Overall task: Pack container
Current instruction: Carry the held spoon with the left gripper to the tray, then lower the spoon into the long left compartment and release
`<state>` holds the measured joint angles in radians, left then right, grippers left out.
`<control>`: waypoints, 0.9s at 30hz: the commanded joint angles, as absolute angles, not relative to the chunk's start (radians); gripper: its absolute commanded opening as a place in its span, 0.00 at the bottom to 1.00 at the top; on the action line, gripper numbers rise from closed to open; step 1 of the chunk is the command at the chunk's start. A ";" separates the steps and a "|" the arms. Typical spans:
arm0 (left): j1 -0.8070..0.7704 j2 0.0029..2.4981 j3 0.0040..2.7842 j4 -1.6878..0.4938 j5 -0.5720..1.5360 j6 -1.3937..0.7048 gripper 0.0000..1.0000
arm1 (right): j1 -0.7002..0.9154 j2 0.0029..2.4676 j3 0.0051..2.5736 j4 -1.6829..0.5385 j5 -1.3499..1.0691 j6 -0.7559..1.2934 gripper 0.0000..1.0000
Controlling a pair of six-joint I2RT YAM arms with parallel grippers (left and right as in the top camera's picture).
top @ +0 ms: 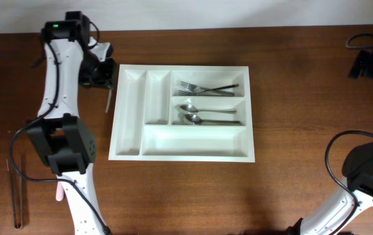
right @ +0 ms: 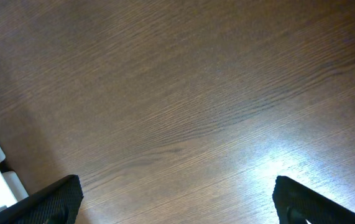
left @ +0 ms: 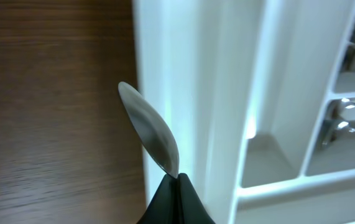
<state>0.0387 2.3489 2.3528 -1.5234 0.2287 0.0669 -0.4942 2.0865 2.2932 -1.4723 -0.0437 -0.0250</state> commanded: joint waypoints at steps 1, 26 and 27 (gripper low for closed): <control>-0.003 2.346 2.366 -1.528 0.255 0.037 0.02 | -0.498 2.083 2.292 -1.472 -0.045 -0.014 0.99; -0.052 2.431 2.338 -1.450 0.203 -0.024 0.02 | -0.498 2.083 2.292 -1.472 -0.045 -0.014 0.98; -0.052 2.440 2.338 -1.452 0.203 -0.024 0.03 | -0.498 2.083 2.292 -1.472 -0.045 -0.014 0.99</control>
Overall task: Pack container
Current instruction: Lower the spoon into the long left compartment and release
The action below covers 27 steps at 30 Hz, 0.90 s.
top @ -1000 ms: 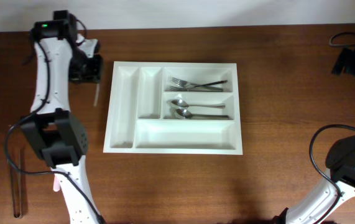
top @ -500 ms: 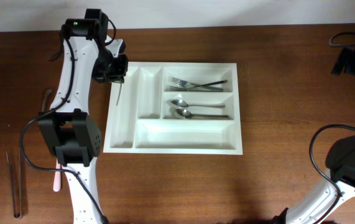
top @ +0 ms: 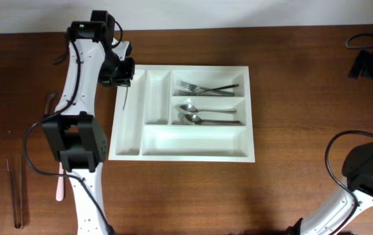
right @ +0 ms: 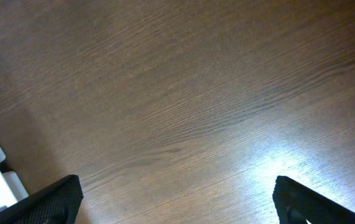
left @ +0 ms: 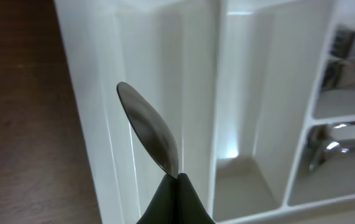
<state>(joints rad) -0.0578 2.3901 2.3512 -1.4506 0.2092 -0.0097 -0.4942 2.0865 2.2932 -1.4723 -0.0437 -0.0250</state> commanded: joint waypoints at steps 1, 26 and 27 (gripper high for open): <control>-0.052 2.450 2.338 -1.454 0.203 -0.024 0.03 | -0.498 2.083 2.292 -1.472 -0.045 -0.014 0.99; -0.051 2.498 2.373 -1.414 0.202 -0.001 0.36 | -0.498 2.083 2.292 -1.472 -0.045 -0.014 0.99; -0.049 2.498 2.404 -1.426 0.201 0.005 0.39 | -0.498 2.083 2.292 -1.472 -0.045 -0.014 0.99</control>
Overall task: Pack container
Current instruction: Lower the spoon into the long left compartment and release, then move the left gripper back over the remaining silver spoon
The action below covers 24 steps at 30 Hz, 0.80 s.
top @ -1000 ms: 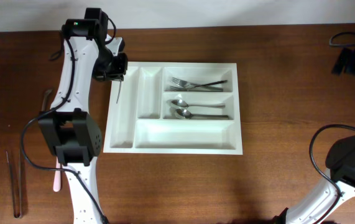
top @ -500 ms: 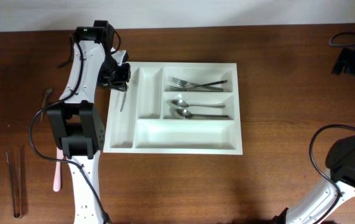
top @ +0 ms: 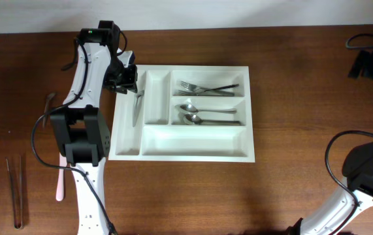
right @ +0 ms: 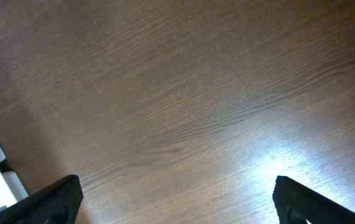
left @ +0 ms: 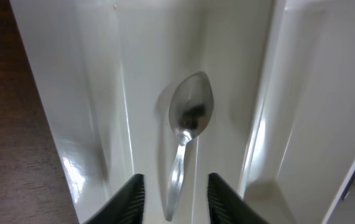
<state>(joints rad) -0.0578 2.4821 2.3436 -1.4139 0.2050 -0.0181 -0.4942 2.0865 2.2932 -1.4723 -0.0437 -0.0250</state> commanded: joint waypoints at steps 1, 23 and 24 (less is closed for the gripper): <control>-0.047 2.498 2.434 -1.438 0.197 0.005 0.39 | -0.498 2.083 2.292 -1.472 -0.045 -0.014 0.99; 0.260 2.470 2.818 -1.688 -0.154 0.049 0.93 | -0.498 2.083 2.292 -1.472 -0.045 -0.014 0.99; 0.282 2.470 2.816 -1.688 -0.154 0.050 0.93 | -0.498 2.083 2.292 -1.472 -0.045 -0.014 0.99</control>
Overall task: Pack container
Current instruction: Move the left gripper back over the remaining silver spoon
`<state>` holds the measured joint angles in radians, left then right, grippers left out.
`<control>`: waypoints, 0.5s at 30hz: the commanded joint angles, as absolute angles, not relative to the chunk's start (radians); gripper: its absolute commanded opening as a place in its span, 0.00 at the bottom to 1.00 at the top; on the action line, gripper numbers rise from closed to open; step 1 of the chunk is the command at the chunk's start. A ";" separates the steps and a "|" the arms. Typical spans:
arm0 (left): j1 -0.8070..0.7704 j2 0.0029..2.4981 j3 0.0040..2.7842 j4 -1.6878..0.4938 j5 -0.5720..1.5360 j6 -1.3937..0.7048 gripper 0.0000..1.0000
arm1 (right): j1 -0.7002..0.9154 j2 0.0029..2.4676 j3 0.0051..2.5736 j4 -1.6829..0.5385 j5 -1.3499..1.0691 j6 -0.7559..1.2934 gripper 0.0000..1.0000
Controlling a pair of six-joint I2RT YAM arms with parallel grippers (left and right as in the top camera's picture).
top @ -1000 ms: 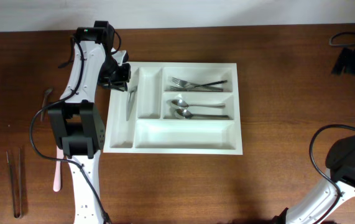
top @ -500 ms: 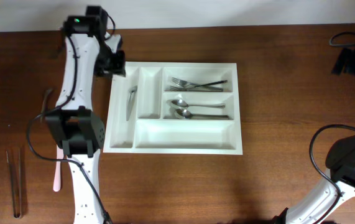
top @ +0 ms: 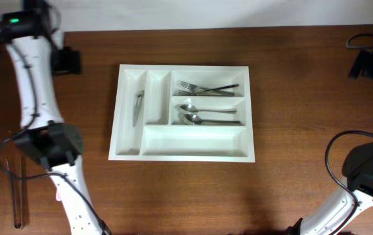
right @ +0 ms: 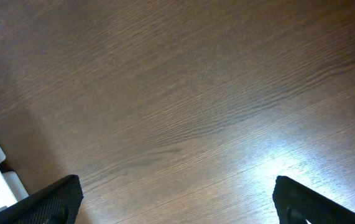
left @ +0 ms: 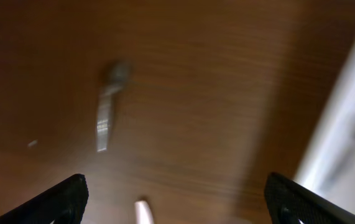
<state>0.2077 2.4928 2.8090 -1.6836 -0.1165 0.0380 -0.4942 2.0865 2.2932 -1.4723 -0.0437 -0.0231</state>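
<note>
The white cutlery tray (top: 183, 149) lies mid-table. A silver spoon (top: 138, 108) rests in its leftmost long slot; forks (top: 206, 87) and two spoons (top: 206, 115) fill the upper right slots. My left gripper (top: 67, 61) hangs open and empty over bare wood left of the tray. In the blurred left wrist view the left gripper (left: 177, 205) looks down on a small silver utensil (left: 107, 115) and a pink tip (left: 143, 213). My right gripper (right: 177, 202) stands open over bare table at the far right.
Metal tongs (top: 17, 189) lie near the left front edge, beside a pink-handled item (top: 57, 193) partly under the left arm. The tray's edge (left: 351, 124) shows at the right of the left wrist view. A tray corner shows in the right wrist view.
My left gripper was open over the tray's leftmost slot just above the dropped spoon. It now sits well left of the tray over bare wood. The spoon stays in the slot.
My left gripper held a spoon beside the tray's left rim, then over the leftmost slots. Then it was open with the spoon lying in the leftmost slot. Now it is away to the left, empty. The right arm stayed still throughout.
</note>
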 commanded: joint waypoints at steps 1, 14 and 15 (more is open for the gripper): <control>0.300 2.470 2.815 -1.688 -0.153 0.050 0.93 | -0.498 2.083 2.292 -1.472 -0.045 -0.014 0.99; 0.388 2.472 2.563 -1.610 -0.102 0.286 0.93 | -0.498 2.083 2.292 -1.472 -0.045 -0.014 0.99; 0.389 2.472 2.535 -1.593 -0.127 0.286 0.93 | -0.498 2.083 2.292 -1.472 -0.045 -0.014 0.99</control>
<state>0.3721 2.4912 2.6160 -1.6249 -0.0612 0.2409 -0.4942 2.0865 2.2932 -1.4723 -0.0437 -0.0227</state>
